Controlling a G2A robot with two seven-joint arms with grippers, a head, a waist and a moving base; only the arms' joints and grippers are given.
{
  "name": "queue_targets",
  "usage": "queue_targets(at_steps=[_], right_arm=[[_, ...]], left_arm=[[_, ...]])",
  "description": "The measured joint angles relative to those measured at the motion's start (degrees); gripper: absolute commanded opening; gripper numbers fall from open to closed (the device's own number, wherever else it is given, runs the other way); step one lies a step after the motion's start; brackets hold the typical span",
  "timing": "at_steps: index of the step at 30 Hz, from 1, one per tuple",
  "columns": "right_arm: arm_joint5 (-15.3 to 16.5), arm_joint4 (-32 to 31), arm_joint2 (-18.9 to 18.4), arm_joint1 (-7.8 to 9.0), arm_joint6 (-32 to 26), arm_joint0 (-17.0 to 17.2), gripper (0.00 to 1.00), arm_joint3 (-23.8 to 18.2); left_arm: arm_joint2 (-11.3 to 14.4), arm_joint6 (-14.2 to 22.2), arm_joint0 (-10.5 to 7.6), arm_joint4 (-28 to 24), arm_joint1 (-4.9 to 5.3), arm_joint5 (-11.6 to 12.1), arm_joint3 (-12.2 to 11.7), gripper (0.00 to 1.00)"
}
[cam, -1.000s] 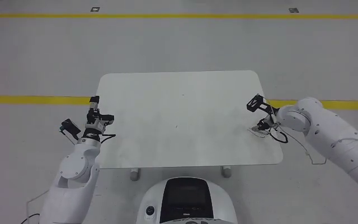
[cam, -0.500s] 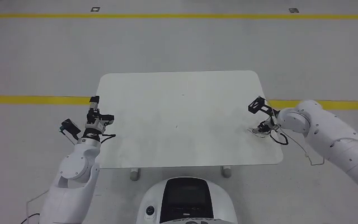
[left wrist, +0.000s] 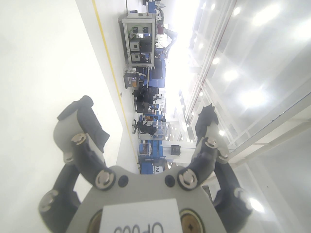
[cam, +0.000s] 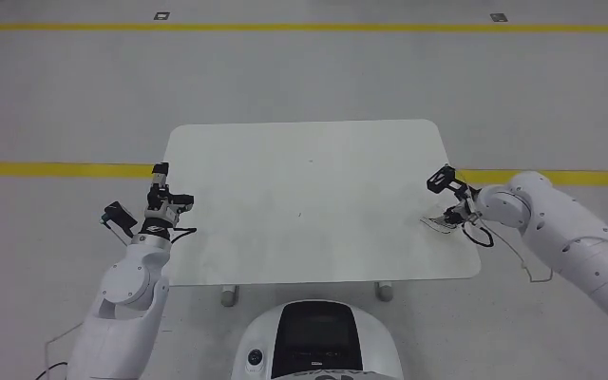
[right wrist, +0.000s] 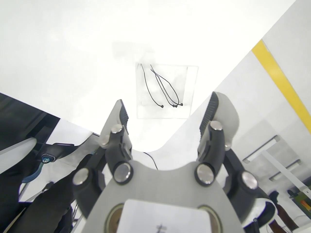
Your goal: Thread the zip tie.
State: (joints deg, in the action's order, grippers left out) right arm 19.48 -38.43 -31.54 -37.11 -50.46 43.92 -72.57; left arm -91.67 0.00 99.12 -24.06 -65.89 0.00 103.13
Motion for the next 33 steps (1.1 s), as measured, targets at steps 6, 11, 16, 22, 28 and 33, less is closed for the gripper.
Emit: queue_targets(at_steps=[6, 11, 16, 22, 28, 33], right_arm=[[0.0, -1.5, 0.1, -0.1, -0.1, 0.6, 0.0, -0.9], [0.0, -2.6, 0.9, -0.72, 0.5, 0.8, 0.0, -0.7], [0.0, -2.6, 2.6, -2.03, 1.5, 0.3, 0.0, 1.2], [0.0, -1.6, 5.8, -4.11, 1.9, -1.6, 0.0, 4.3], [0.0, 0.4, 9.4, -6.33, 2.9, -3.7, 0.0, 8.3], [0.0, 2.3, 12.4, -7.66, 3.2, -5.4, 0.0, 10.0]], left_arm=[[0.0, 0.0, 0.0, 0.0, 0.0, 0.0, 0.0, 1.0], [0.0, 0.0, 0.0, 0.0, 0.0, 0.0, 0.0, 1.0], [0.0, 0.0, 0.0, 0.0, 0.0, 0.0, 0.0, 1.0], [0.0, 0.0, 0.0, 0.0, 0.0, 0.0, 0.0, 1.0], [0.0, 0.0, 0.0, 0.0, 0.0, 0.0, 0.0, 1.0], [0.0, 0.0, 0.0, 0.0, 0.0, 0.0, 0.0, 1.0]])
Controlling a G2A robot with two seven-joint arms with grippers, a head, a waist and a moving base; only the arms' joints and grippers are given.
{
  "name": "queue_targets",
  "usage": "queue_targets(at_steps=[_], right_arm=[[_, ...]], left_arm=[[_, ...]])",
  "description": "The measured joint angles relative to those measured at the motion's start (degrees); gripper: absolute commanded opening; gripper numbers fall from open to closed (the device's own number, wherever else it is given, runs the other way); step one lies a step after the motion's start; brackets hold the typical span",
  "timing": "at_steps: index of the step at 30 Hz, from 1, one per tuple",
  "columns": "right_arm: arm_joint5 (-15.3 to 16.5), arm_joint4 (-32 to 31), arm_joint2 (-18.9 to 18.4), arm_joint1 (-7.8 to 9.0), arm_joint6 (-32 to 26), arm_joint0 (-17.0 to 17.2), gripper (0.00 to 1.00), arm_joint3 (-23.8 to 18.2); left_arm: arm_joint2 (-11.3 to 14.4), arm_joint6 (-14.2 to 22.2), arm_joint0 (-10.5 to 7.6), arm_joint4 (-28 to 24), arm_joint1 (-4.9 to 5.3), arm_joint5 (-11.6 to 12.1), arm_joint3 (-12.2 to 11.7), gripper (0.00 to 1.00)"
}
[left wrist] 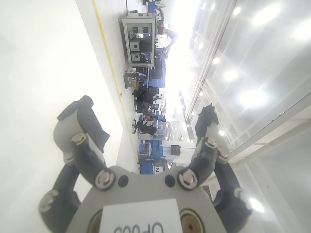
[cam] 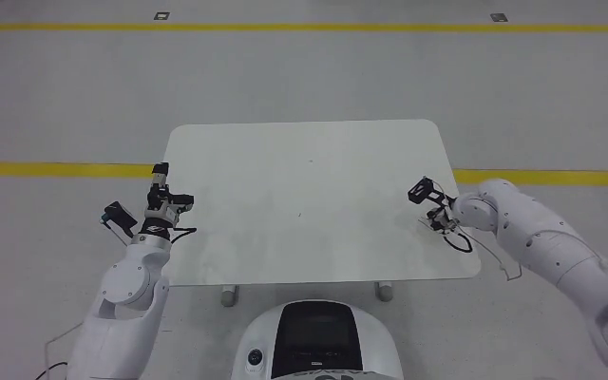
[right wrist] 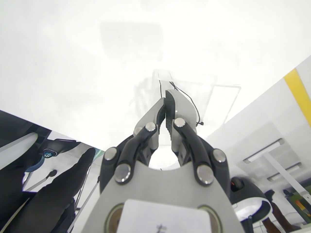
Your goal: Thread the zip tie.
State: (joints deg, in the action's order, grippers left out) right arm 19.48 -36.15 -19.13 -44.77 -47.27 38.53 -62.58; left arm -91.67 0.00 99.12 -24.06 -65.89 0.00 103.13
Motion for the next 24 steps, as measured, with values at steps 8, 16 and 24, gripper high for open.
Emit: queue_targets(at_steps=[8, 16, 24], right_arm=[[0.0, 2.1, 3.7, -0.67, 1.5, -2.5, 0.0, 2.8], [0.0, 1.1, 5.4, -1.58, 3.9, -3.4, 0.21, 5.8], [0.0, -0.1, 6.8, -2.52, 7.5, -3.7, 0.18, 7.6]], left_arm=[[0.0, 0.0, 0.0, 0.0, 0.0, 0.0, 0.0, 1.0], [0.0, 0.0, 0.0, 0.0, 0.0, 0.0, 0.0, 1.0], [0.0, 0.0, 0.0, 0.0, 0.0, 0.0, 0.0, 1.0]])
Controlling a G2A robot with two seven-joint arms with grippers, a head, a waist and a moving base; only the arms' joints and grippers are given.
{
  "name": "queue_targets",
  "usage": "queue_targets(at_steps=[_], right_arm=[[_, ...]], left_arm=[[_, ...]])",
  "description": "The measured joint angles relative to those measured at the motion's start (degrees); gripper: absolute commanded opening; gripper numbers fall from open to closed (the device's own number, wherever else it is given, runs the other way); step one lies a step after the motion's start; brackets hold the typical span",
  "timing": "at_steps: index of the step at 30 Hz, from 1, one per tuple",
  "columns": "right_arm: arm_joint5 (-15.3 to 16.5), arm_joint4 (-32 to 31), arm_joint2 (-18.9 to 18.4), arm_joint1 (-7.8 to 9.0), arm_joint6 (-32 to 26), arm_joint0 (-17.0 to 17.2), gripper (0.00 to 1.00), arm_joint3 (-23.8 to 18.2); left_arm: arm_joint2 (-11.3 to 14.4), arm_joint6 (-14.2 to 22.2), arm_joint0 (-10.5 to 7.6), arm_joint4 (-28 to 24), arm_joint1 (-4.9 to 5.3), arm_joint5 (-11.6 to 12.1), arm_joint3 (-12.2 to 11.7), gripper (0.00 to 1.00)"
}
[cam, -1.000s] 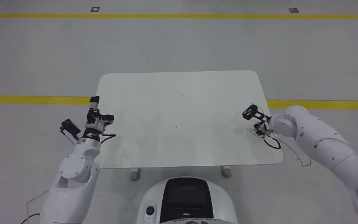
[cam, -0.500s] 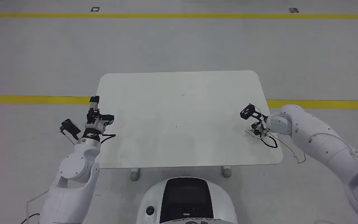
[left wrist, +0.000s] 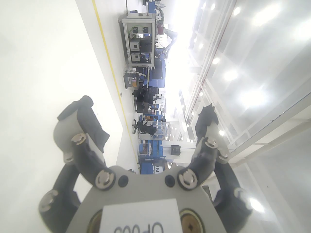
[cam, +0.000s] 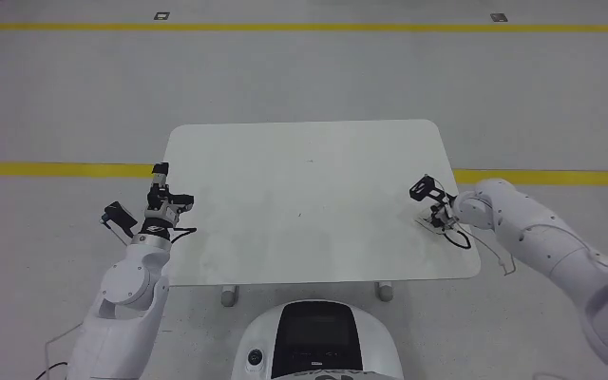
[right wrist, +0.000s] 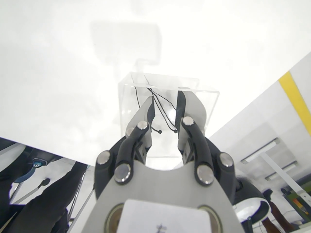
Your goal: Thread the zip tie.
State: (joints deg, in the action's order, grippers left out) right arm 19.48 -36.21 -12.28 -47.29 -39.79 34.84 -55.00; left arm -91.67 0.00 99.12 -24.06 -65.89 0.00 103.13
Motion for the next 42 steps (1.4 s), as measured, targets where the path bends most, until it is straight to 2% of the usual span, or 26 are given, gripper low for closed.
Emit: queue_targets(at_steps=[15, 18, 28, 35, 38, 42], right_arm=[[0.0, -0.8, 1.8, -1.15, 2.3, -0.2, 0.1, 2.5], [0.0, -0.6, 2.1, -1.26, 2.5, -0.2, 0.0, 2.7], [0.0, -0.7, 2.5, -0.73, 3.3, -0.9, 0.0, 2.5], [0.0, -1.3, 1.5, 1.46, 4.4, -0.9, 0.0, -0.3], [0.0, -0.7, 0.7, 3.16, 5.5, -0.5, 0.0, -2.5], [0.0, 0.4, -0.6, 6.38, 7.6, 0.3, 0.0, -6.3]], left_arm=[[0.0, 0.0, 0.0, 0.0, 0.0, 0.0, 0.0, 1.0], [0.0, 0.0, 0.0, 0.0, 0.0, 0.0, 0.0, 1.0], [0.0, 0.0, 0.0, 0.0, 0.0, 0.0, 0.0, 1.0], [0.0, 0.0, 0.0, 0.0, 0.0, 0.0, 0.0, 1.0], [0.0, 0.0, 0.0, 0.0, 0.0, 0.0, 0.0, 1.0], [0.0, 0.0, 0.0, 0.0, 0.0, 0.0, 0.0, 1.0]])
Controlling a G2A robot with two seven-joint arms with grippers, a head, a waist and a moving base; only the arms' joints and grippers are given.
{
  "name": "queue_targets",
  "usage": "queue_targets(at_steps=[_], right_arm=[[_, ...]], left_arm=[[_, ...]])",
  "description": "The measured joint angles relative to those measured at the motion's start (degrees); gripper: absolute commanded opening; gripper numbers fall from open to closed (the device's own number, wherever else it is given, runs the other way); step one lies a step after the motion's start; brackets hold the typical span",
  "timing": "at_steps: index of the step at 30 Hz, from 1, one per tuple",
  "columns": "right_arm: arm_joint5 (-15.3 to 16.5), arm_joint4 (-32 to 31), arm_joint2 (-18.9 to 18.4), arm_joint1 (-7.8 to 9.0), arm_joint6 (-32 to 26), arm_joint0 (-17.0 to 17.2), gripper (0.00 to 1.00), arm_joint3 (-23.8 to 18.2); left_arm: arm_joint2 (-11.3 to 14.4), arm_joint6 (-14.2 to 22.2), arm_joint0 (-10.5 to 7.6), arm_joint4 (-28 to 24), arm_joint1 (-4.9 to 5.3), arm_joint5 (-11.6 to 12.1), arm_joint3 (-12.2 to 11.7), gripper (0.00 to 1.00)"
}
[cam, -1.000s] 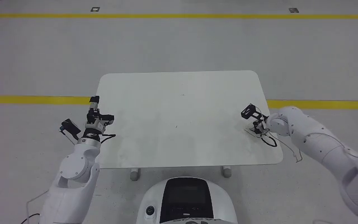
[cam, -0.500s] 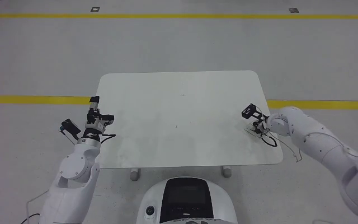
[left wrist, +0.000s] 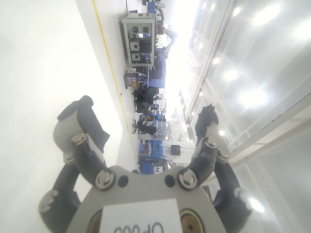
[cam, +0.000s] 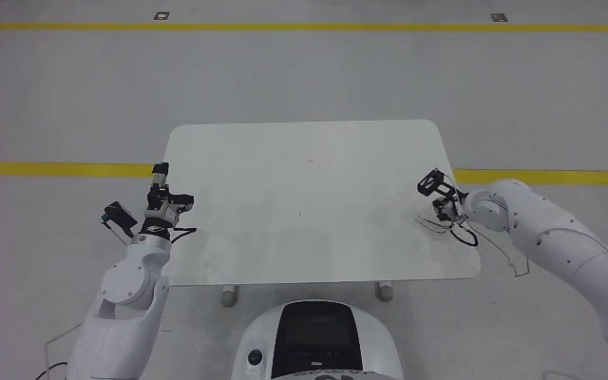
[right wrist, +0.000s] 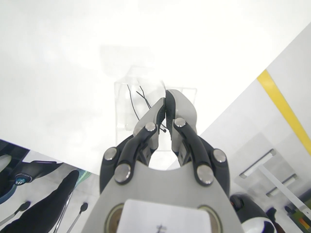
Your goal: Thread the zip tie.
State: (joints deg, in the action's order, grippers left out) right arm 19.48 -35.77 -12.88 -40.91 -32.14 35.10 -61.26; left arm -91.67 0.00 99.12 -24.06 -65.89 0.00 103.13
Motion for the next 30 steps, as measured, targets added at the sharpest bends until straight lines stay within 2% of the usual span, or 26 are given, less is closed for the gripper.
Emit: queue_targets(at_steps=[3, 11, 18, 21, 23, 30], right_arm=[[0.0, 1.0, -0.9, 2.36, 1.9, 0.8, 0.0, -2.7], [0.0, 5.1, -3.4, 10.22, 8.4, 3.6, 0.0, -11.2], [0.0, 13.4, -4.6, 16.02, 16.0, 6.2, 0.0, -16.8], [0.0, 16.3, -4.4, 17.52, 17.6, 6.6, 0.0, -19.0], [0.0, 17.9, -4.1, 18.26, 16.7, 6.4, 0.0, -20.0], [0.0, 18.0, -4.0, 18.37, 16.1, 6.2, 0.0, -20.1]], left_arm=[[0.0, 0.0, 0.0, 0.0, 0.0, 0.0, 0.0, 1.0], [0.0, 0.0, 0.0, 0.0, 0.0, 0.0, 0.0, 1.0], [0.0, 0.0, 0.0, 0.0, 0.0, 0.0, 0.0, 1.0], [0.0, 0.0, 0.0, 0.0, 0.0, 0.0, 0.0, 1.0], [0.0, 0.0, 0.0, 0.0, 0.0, 0.0, 0.0, 1.0], [0.0, 0.0, 0.0, 0.0, 0.0, 0.0, 0.0, 1.0]])
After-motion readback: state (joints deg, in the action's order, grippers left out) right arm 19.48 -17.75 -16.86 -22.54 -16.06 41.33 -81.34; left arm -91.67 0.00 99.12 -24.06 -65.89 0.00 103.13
